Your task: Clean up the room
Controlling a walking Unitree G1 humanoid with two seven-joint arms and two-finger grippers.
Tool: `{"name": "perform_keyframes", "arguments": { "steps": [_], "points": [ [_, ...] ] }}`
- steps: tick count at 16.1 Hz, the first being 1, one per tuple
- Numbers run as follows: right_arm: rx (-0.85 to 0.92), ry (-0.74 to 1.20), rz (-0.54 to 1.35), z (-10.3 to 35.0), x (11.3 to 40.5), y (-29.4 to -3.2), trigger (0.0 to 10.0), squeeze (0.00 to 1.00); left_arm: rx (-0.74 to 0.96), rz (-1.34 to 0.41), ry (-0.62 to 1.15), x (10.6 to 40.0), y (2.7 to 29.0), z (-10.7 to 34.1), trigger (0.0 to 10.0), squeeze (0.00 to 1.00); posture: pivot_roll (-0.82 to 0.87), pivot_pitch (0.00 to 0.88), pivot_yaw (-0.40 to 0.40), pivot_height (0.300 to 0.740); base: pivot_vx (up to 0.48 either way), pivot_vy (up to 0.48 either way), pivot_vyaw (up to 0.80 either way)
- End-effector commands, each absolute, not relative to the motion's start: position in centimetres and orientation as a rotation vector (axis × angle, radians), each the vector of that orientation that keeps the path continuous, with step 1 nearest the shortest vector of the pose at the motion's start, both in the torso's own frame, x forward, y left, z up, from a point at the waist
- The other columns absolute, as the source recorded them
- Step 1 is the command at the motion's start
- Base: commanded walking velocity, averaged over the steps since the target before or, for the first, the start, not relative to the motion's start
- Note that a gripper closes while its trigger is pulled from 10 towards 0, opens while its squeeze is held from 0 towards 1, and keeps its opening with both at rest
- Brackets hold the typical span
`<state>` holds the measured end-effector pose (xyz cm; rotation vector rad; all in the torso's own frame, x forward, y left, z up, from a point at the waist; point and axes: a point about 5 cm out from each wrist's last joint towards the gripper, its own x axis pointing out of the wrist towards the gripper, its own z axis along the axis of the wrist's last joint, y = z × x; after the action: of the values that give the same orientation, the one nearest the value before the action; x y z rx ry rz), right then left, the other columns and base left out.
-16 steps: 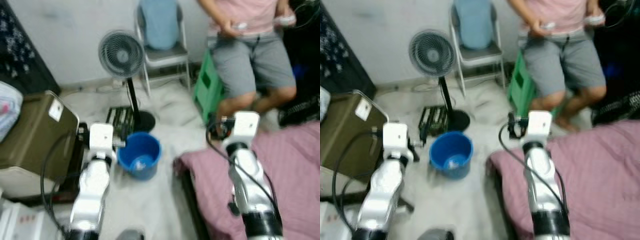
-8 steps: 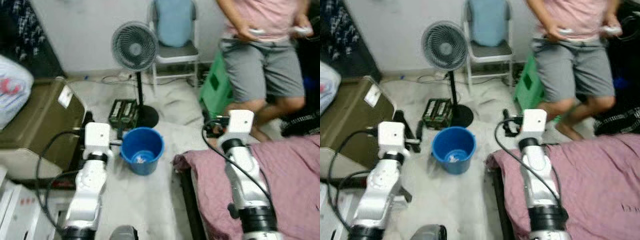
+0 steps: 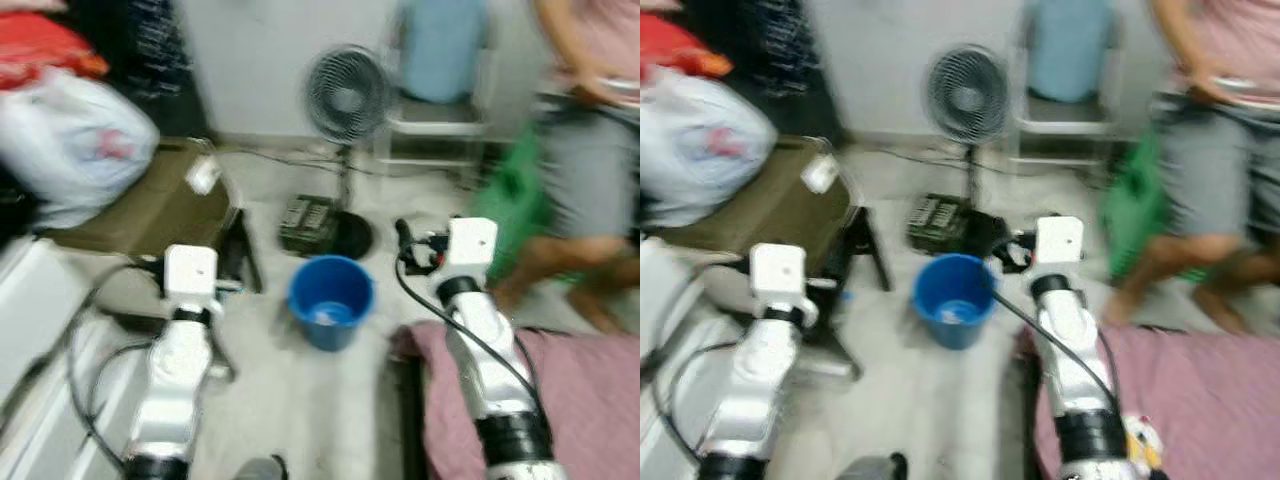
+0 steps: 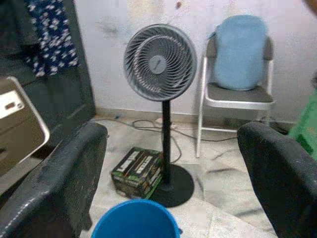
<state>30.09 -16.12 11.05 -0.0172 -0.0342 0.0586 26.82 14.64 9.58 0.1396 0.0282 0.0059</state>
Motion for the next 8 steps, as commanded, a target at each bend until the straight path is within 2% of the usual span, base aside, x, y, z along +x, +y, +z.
{"name": "perform_keyframes", "arguments": {
  "steps": [1, 3, 8],
  "points": [
    [-0.013, -0.041, 0.059, 11.15, 30.21, -16.02, 10.0, 0.0, 0.149, 0.0, 0.018, 26.96, 14.75, 10.02, 10.0, 0.0, -0.03, 0.0, 0.006, 0.74, 0.0, 0.0, 0.8],
    [-0.011, -0.041, 0.057, 11.11, 30.23, -15.98, 10.0, 0.0, 0.141, -0.022, 0.015, 27.04, 14.54, 10.07, 10.0, 0.0, -0.03, 0.0, 0.008, 0.74, 0.0, 0.0, 0.8],
    [0.007, -0.04, 0.047, 11.05, 30.21, -16.1, 10.0, 0.0, 0.14, -0.048, 0.002, 27.13, 14.11, 10.29, 10.0, 0.0, -0.03, 0.0, 0.01, 0.74, 0.0, 0.0, 0.0]
  ]
}}
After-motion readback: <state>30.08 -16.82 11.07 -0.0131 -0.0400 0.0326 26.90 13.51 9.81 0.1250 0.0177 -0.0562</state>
